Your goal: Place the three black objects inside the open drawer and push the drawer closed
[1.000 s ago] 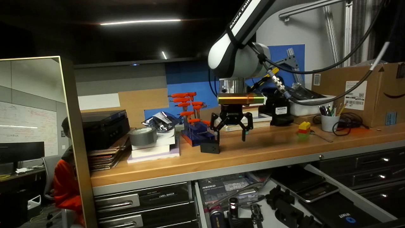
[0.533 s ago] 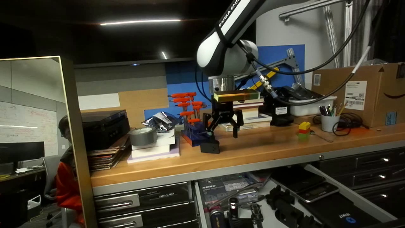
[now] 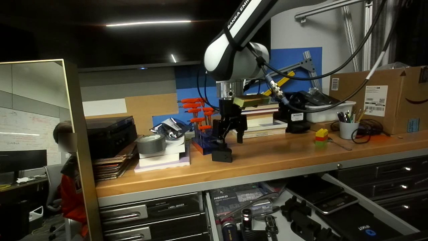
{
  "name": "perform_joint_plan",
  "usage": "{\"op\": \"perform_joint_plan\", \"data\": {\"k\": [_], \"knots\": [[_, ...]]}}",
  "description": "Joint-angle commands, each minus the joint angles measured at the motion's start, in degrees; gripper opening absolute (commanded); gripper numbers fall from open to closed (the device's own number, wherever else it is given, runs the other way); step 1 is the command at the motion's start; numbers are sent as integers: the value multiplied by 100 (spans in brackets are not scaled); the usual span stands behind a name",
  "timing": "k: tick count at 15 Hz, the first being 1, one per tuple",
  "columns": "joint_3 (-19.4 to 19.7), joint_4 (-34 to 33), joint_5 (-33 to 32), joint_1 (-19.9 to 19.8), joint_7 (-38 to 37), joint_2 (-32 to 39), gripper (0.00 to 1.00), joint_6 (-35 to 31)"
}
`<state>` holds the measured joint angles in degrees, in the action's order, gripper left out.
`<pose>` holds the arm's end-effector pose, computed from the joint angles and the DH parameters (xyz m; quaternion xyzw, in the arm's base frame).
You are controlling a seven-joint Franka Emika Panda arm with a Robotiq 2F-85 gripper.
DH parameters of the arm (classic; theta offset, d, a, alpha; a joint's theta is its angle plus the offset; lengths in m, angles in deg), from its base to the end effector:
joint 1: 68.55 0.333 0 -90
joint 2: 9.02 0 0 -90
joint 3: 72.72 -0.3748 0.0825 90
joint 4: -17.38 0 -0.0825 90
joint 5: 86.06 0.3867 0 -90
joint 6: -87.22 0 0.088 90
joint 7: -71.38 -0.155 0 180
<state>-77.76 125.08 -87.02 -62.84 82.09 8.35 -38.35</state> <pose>0.6334 0.1157 0.3579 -0.9820 -0.1889 -0.0050 0.0063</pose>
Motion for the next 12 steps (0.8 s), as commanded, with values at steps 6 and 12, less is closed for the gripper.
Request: {"op": "perform_joint_plan", "data": {"k": [6,12], "knots": [[-350,-84,284,-575,2266,500,100,-1799],[-732,-247,821,-1013,3160,934,100,-2081]]}}
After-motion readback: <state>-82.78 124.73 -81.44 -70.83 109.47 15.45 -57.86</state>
